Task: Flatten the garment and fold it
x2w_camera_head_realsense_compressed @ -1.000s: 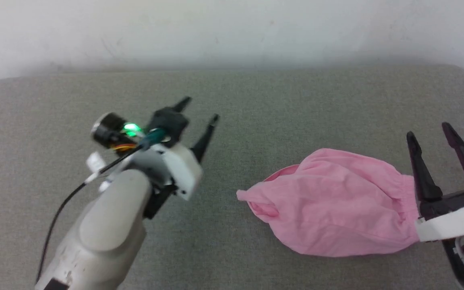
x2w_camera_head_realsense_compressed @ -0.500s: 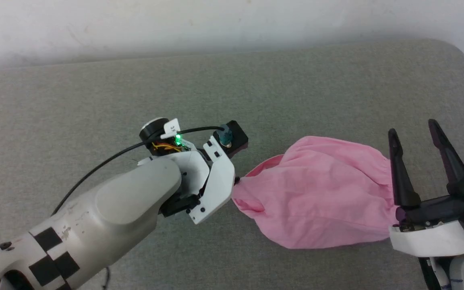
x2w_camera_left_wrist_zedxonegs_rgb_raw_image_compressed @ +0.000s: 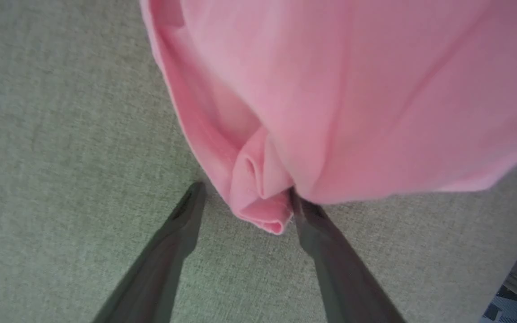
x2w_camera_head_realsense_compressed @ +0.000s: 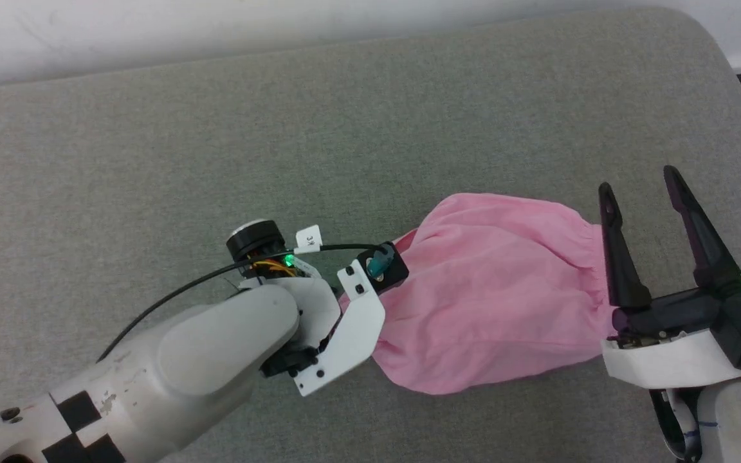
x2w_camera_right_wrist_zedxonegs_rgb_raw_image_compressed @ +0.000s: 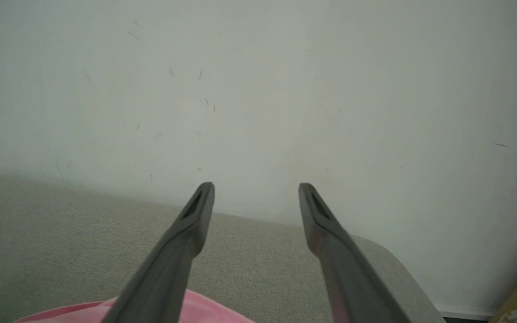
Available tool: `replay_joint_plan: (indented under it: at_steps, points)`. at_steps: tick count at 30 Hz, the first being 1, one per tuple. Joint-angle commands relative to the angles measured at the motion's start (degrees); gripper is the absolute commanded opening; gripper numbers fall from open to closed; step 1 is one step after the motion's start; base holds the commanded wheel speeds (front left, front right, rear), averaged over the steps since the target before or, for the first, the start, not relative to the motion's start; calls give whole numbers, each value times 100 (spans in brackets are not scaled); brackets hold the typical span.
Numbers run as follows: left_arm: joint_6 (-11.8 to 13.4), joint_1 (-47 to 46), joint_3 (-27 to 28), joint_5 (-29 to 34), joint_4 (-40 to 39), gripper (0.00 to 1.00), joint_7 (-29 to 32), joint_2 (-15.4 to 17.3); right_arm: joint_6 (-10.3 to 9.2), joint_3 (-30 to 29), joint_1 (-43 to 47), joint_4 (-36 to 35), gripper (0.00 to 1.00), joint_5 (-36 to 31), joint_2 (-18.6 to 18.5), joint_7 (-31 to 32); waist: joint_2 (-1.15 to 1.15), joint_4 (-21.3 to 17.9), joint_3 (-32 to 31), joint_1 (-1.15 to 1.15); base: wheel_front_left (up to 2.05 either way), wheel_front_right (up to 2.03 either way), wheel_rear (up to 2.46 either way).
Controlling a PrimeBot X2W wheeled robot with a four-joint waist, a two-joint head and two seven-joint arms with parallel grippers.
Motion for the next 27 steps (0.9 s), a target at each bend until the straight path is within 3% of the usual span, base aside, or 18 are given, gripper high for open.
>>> replay_joint_plan:
  at_steps: [1,2,3,4,11,15,23,27]
  points:
    - [-19,276,-103,85,55,100,41,11,-5,-11,-98,32,100,-39,34,-27,0,-100,125,1,0,0,0]
    - [-19,286,-104,98,52,80,20,23,-5,-14,-110,40,100,-52,40,-27,0,-95,129,1,0,0,0]
    - [-19,260,-104,101,45,10,-81,34,-5,-29,-112,44,100,-62,46,-27,0,-75,118,1,0,0,0]
    - [-19,205,-104,85,49,0,-237,56,-5,-48,-102,42,100,-69,52,-27,0,-47,96,1,0,0,0]
    - [-20,-476,-19,-363,271,0,-1784,606,-5,-231,128,-14,100,-108,59,-27,0,236,-163,1,0,0,0]
    - [-20,-531,200,-584,541,0,-2365,997,-5,-260,279,-17,100,-112,61,-27,0,406,-281,1,0,0,0]
    - [123,193,291,-928,1320,0,-2683,1619,-5,-109,396,46,100,-191,-36,-27,0,555,-337,1,0,0,0]
    - [75,872,246,-1444,1533,0,-2605,1696,-5,-132,486,151,100,-190,-57,-27,0,586,-377,1,0,0,0]
